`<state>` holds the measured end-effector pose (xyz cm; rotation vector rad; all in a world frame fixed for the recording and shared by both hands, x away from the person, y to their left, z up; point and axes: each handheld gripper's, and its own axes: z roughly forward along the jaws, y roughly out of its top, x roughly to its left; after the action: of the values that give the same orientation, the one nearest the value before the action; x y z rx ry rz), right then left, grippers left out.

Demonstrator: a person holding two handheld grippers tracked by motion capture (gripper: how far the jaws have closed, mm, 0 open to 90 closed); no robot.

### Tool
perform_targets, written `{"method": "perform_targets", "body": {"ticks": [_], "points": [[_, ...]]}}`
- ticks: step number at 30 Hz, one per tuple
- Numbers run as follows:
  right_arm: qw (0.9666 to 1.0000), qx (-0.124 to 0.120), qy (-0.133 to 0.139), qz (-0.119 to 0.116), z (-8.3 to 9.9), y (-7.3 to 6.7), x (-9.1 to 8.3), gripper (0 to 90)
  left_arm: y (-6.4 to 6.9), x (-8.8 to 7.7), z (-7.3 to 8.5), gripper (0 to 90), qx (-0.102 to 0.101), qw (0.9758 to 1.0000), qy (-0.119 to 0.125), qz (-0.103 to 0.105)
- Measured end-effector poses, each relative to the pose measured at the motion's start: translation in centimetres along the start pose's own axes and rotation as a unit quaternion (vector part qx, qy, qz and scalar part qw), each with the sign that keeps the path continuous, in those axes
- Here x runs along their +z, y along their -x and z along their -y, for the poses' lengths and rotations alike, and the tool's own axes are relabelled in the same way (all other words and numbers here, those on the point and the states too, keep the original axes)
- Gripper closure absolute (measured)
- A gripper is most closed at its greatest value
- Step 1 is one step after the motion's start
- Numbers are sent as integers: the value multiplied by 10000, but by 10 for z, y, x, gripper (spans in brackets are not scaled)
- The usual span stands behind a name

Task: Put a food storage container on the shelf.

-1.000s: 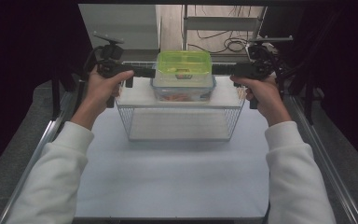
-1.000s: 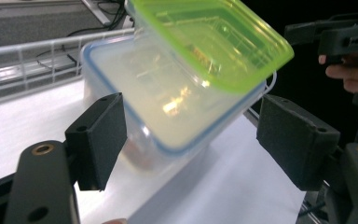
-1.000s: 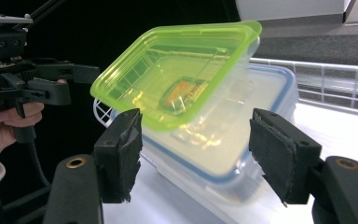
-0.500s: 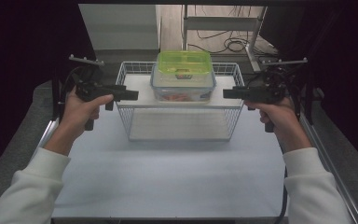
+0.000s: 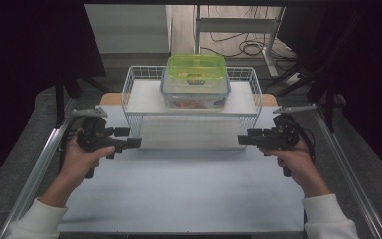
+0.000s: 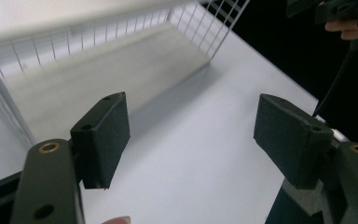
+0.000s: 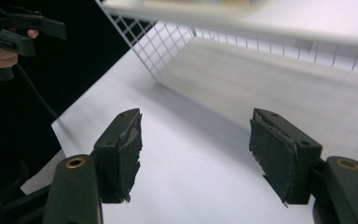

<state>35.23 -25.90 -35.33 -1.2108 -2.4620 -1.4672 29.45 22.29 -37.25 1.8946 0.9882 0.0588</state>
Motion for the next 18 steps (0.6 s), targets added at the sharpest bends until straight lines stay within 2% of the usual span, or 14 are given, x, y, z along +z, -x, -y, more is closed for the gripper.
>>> {"method": "perform_targets", "body": {"ticks": [1,2,4,5,8,9,10,11,12,13,14,18], "points": [[10000,0,0,0,0,0,0,342,0,0,0,264,0,10000,0,0],[10000,9,-28,-1,13,2,3,343,1,5,13,264,66,9999,-99,-44],[10000,16,-45,17,19,3,5,343,0,8,18,266,86,9999,-131,-39],[9999,66,-82,14,32,7,10,343,1,15,31,266,102,9997,-206,-31],[9999,87,-136,35,42,9,15,343,0,20,39,266,118,9996,-269,-30],[9997,81,-202,52,51,9,20,343,0,28,50,266,119,9993,-363,-10],[9997,81,-202,52,51,9,20,343,0,28,50,267,119,9993,-363,-10],[9993,34,-346,97,61,9,28,343,-1,31,54,266,109,9991,-400,4],[9993,34,-346,97,61,9,28,343,-2,34,58,266,86,9990,-430,32],[9989,18,-460,119,69,9,36,343,-3,39,64,267,63,9989,-470,44],[9989,18,-460,119,69,9,36,343,-3,39,64,267,63,9989,-470,44],[9978,-41,-652,137,87,10,54,343,-3,48,76,266,126,9980,-622,-7]]}}
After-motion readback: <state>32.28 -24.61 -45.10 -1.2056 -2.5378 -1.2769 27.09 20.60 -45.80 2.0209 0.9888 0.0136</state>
